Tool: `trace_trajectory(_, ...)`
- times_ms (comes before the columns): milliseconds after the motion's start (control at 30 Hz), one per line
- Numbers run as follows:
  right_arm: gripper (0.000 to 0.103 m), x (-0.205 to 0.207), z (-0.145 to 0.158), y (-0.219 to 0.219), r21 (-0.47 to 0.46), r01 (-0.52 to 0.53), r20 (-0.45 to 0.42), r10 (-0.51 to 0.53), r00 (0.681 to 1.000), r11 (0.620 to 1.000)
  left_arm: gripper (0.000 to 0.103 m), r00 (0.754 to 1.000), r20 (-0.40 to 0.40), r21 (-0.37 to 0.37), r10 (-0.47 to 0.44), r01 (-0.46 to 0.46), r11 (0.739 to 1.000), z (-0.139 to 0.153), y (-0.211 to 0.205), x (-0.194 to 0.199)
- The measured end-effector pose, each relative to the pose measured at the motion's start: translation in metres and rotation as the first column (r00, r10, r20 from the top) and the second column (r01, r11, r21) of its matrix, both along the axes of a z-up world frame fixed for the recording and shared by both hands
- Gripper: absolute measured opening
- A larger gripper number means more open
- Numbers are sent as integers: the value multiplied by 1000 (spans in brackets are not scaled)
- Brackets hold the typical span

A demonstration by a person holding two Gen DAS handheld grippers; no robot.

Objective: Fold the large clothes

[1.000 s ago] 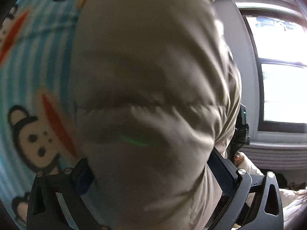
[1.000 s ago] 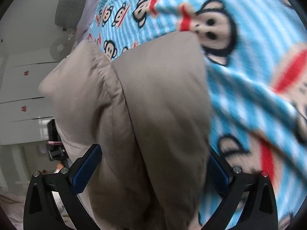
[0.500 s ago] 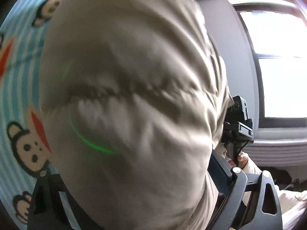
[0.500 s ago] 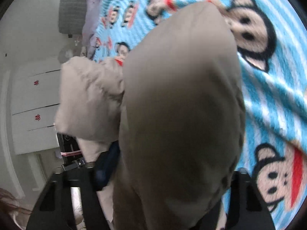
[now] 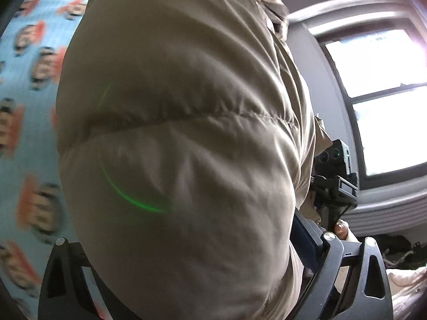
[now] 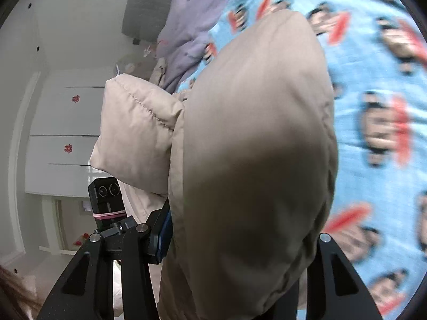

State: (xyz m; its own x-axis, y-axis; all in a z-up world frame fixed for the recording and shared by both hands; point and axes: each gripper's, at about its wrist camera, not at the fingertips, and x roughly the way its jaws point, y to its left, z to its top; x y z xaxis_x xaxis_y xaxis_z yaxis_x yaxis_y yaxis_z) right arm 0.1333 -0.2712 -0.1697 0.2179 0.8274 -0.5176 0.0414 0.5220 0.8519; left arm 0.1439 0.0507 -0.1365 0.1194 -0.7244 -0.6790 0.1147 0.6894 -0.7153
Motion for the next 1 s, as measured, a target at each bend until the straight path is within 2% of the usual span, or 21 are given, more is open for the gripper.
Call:
trace_trajectory(100,52,12,-19,43,3,-20,-12,20,1000,1000,97,998,-45,58,51,-48,997,-26,50,15)
trace_trajectory(167,52,21,-42,72,-30,-39,-51,37,998,999,97,991,-98,92,95,-86,992,-56,62,18)
trace_trajectory(200,52,22,-55,83,-58,-46,-77,42,996,997,102,983,-136,91,122,-111,990,-74,73,21)
trace_trajectory(300,65,26,-77,95,-102,-9,-134,-4,991,995,103,970,-166,75,178,-167,983,-94,87,20)
trace_trajectory(400,68,17,-73,88,-137,2,-167,-25,986,991,103,973,-119,132,197,-181,975,-78,90,9)
trace_trajectory(500,69,15,-52,77,-253,-17,-149,-22,989,967,102,973,-6,289,229,-217,932,-40,84,-2)
trace_trajectory(567,69,9,-28,69,-357,-2,-104,-38,994,934,95,964,102,349,246,-266,898,-15,93,-7)
trace_trajectory(600,69,3,-11,63,-397,20,-61,-48,997,917,89,960,132,360,248,-280,890,0,91,-4)
trace_trajectory(633,69,-1,7,61,-414,46,-13,-57,998,909,89,953,173,367,250,-298,881,13,93,-5)
trace_trajectory(700,69,-2,39,52,-409,80,86,-49,995,909,89,939,227,361,257,-326,874,26,94,-6)
trace_trajectory(767,69,2,57,58,-388,61,139,-7,990,920,89,932,251,378,263,-345,860,29,106,8)
trace_trajectory(800,69,14,56,67,-379,43,143,13,990,924,89,930,252,381,268,-350,856,34,104,4)
trace_trajectory(867,69,30,48,92,-371,-3,130,55,990,928,89,924,254,393,286,-369,842,26,96,12)
trace_trajectory(933,68,55,25,112,-340,-40,84,73,994,940,89,916,263,420,302,-391,819,23,90,24)
trace_trajectory(967,54,58,14,114,-332,-48,64,74,995,942,89,913,267,430,309,-400,809,20,88,30)
trace_trajectory(1000,21,69,5,123,-345,-57,43,76,996,937,89,912,267,440,310,-402,803,5,98,35)
